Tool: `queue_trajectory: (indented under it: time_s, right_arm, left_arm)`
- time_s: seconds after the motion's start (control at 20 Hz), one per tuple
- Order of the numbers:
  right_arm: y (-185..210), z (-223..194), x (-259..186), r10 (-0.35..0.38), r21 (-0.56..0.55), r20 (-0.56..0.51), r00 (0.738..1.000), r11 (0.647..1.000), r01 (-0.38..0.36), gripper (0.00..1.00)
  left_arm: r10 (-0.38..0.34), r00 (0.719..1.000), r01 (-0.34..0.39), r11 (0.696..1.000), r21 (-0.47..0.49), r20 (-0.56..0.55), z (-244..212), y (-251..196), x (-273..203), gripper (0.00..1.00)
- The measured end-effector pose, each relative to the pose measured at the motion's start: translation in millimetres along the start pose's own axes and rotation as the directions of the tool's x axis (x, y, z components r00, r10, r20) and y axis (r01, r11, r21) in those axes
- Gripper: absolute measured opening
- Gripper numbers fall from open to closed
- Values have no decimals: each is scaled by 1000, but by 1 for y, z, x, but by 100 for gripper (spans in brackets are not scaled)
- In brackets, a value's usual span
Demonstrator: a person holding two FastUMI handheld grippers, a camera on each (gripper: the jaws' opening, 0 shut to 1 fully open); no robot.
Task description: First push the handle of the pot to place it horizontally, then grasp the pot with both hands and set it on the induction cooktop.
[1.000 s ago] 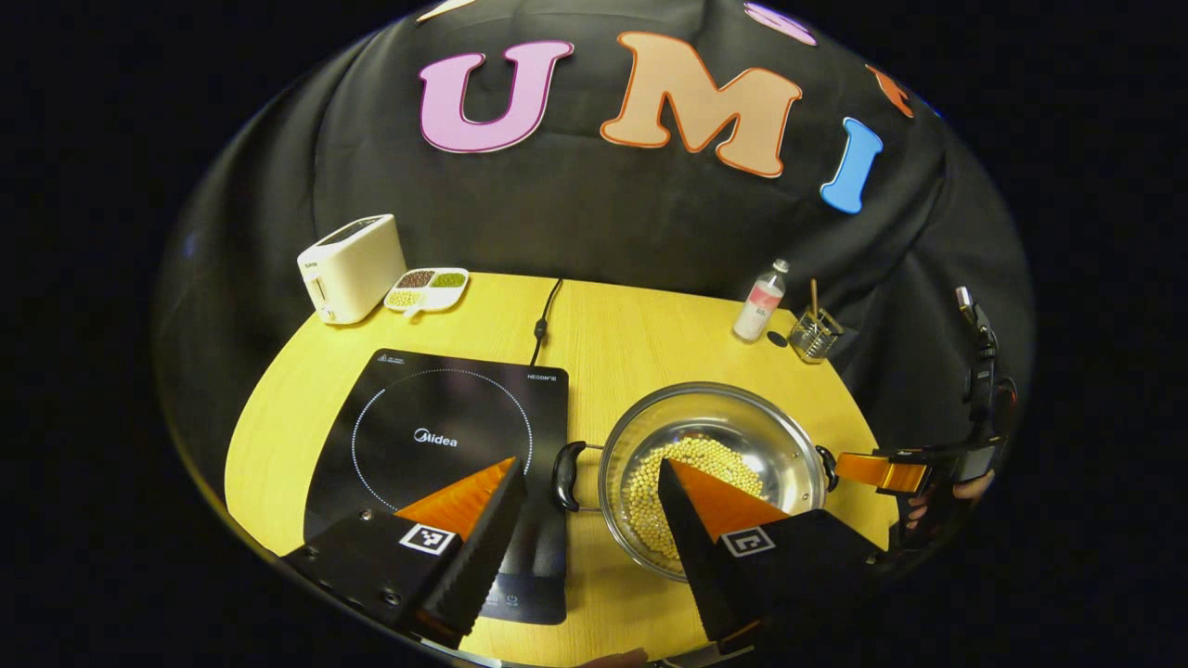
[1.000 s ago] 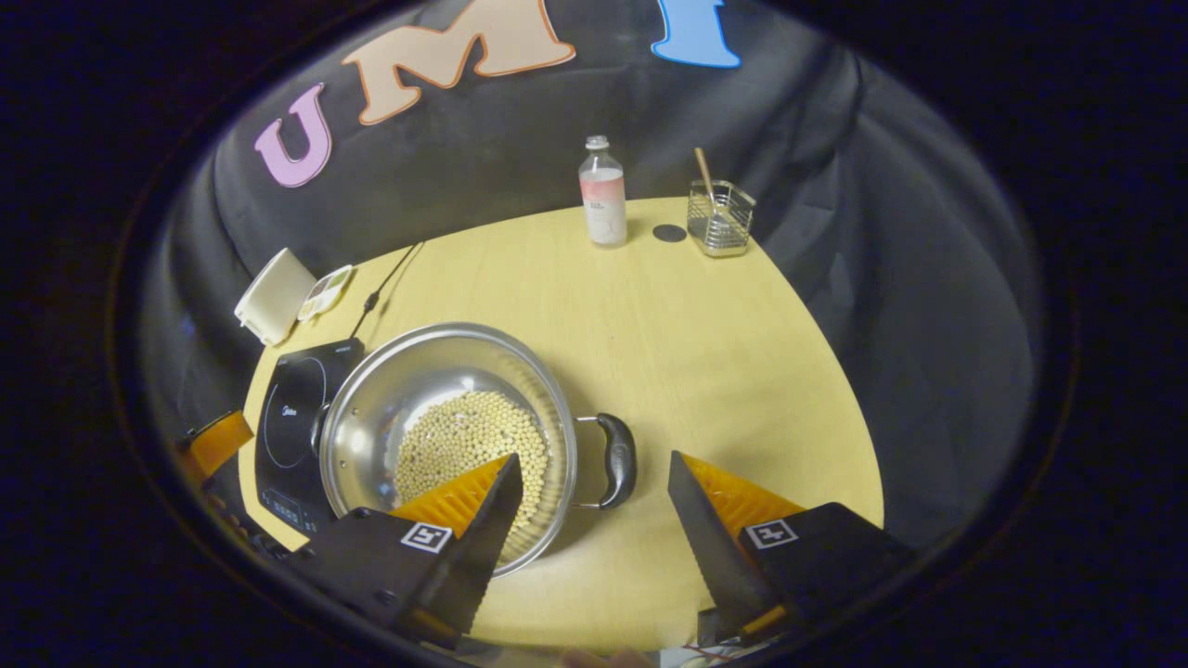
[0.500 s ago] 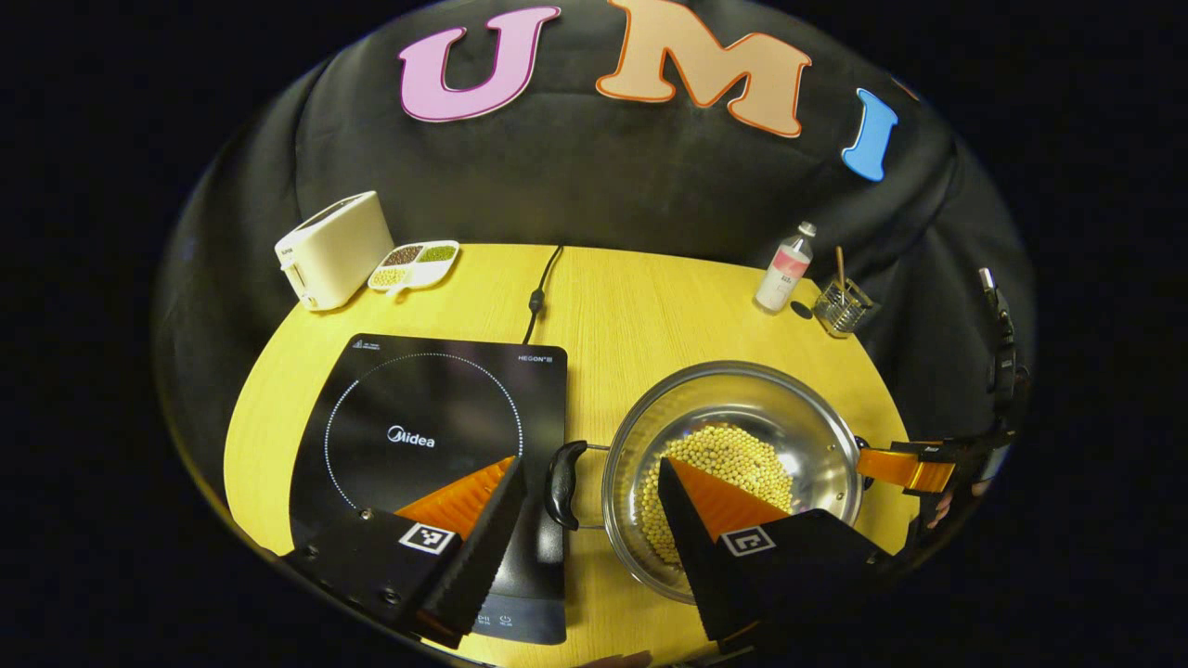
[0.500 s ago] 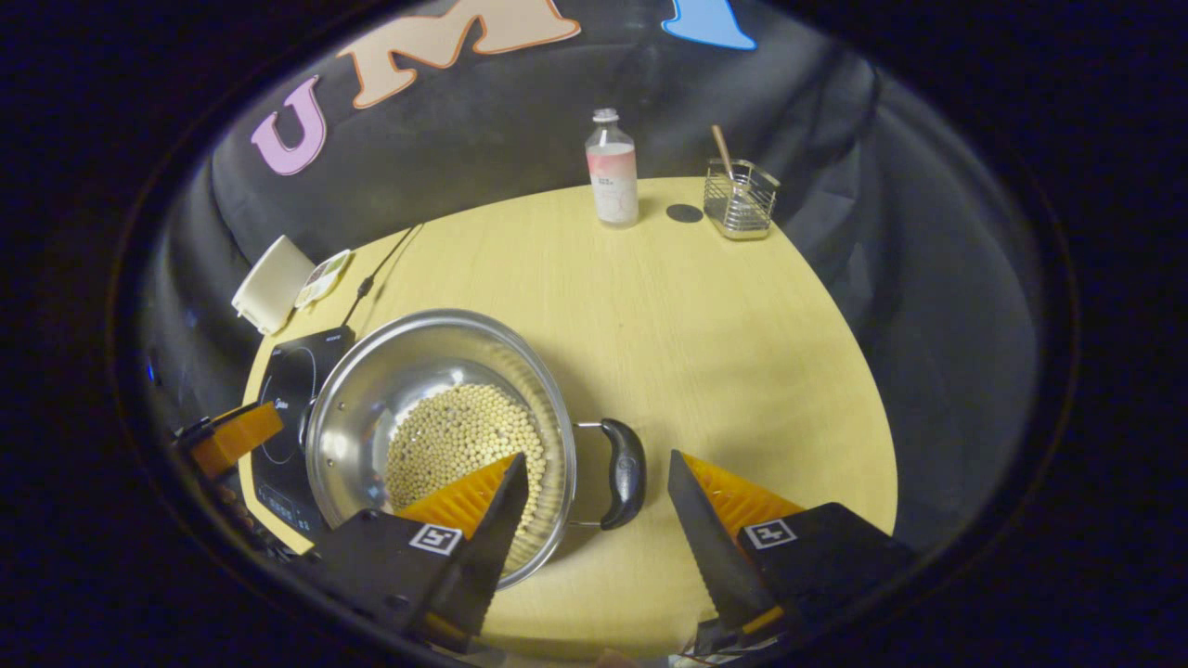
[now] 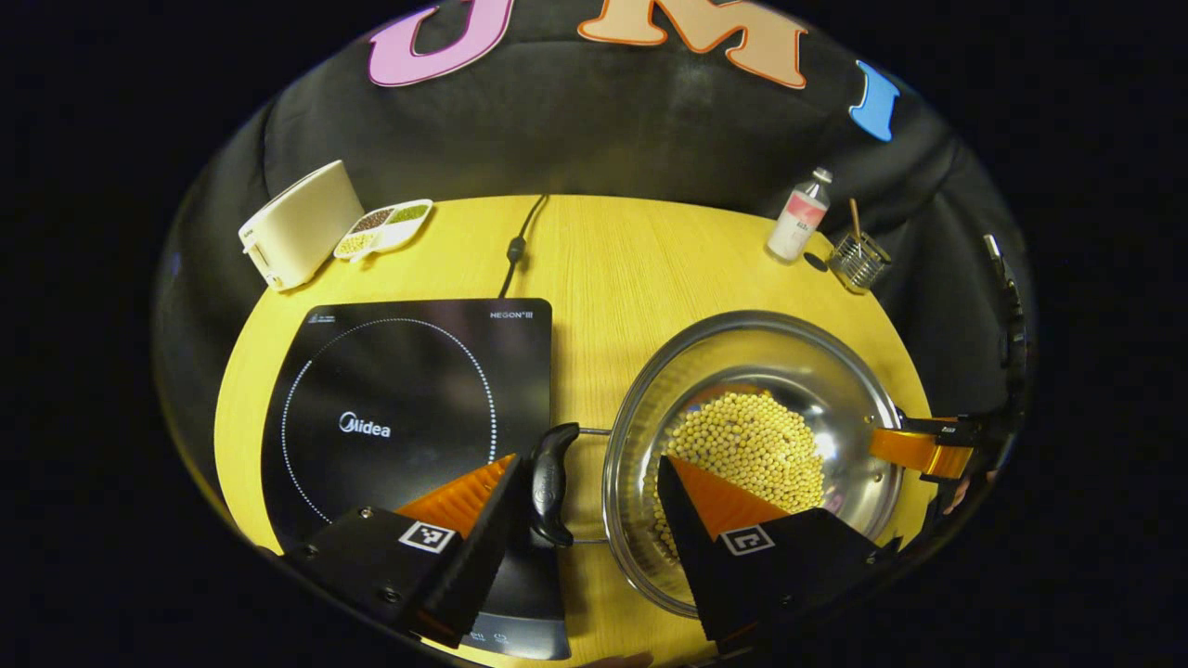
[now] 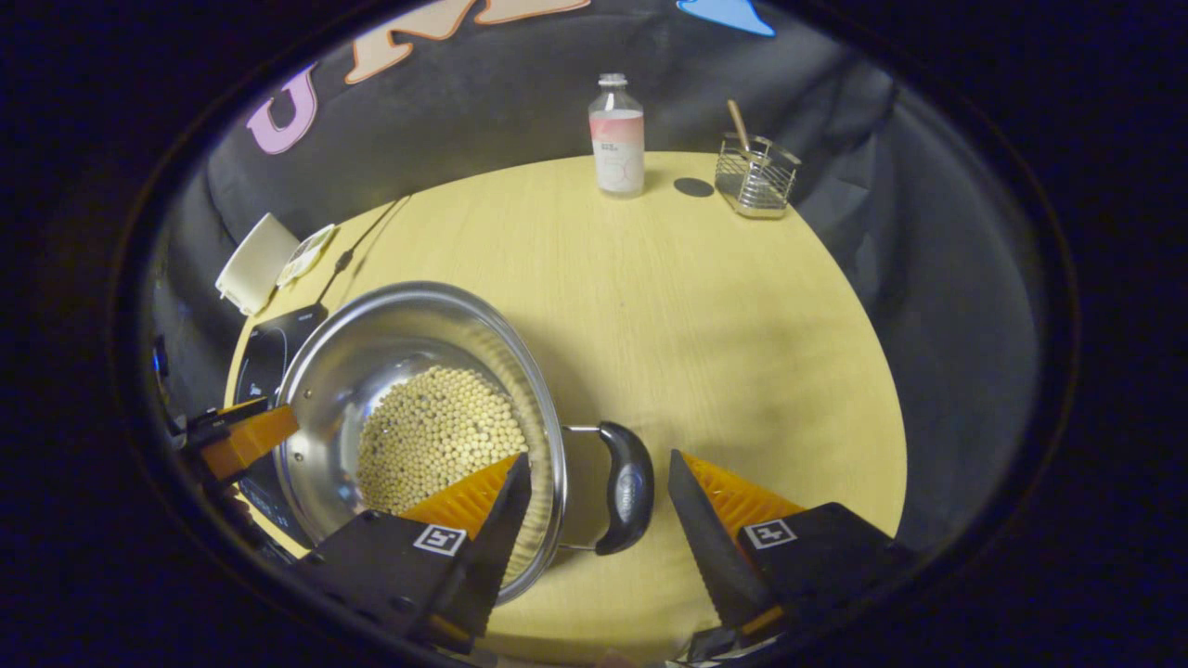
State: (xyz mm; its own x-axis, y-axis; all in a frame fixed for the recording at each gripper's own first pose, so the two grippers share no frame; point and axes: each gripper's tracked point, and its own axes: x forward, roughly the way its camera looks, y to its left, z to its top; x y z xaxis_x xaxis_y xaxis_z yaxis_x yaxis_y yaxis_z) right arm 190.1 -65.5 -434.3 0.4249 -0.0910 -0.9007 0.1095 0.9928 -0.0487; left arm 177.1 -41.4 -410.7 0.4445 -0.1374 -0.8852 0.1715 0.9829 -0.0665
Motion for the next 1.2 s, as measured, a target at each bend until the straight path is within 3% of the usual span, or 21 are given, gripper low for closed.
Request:
queue_trajectory:
  time_s: [0.05, 0.1, 0.15, 0.4, 0.85, 1.0, 1.15, 1.2]
  right_arm:
    - [0, 0, 0, -8, -10, -3, 1000, 1000, 8, 84]
    - [-2, -1, 0, -16, -20, -6, 1000, 1000, 16, 70]
    - [-3, -2, 1, -18, -25, -9, 1000, 1000, 18, 68]
    - [-7, -2, 6, -25, -17, -24, 999, 1000, 24, 77]
    - [-15, -3, 9, -50, -18, -27, 998, 999, 49, 77]
    - [-11, -3, 9, -72, -7, -35, 997, 997, 72, 77]
    - [-7, -9, 21, -62, -3, -43, 997, 998, 62, 77]
    - [-7, -7, 17, -64, -15, -39, 997, 998, 63, 67]
  left_arm:
    - [2, 1000, -1, 1000, 6, -7, -2, 0, 3, 89]
    - [7, 1000, -7, 1000, 13, -17, -3, 1, 3, 88]
    - [5, 1000, -5, 1000, 22, -6, -1, 1, 4, 88]
    - [22, 1000, -21, 999, 40, -17, -3, 1, 7, 88]
    - [18, 1000, -16, 997, 76, -14, -5, -15, 13, 88]
    - [-32, 995, 31, 999, -19, -95, -32, -30, 22, 88]
    - [-17, 994, 20, 999, 36, -105, -47, -34, 29, 82]
    - [0, 995, 6, 998, 68, -97, -47, -33, 29, 82]
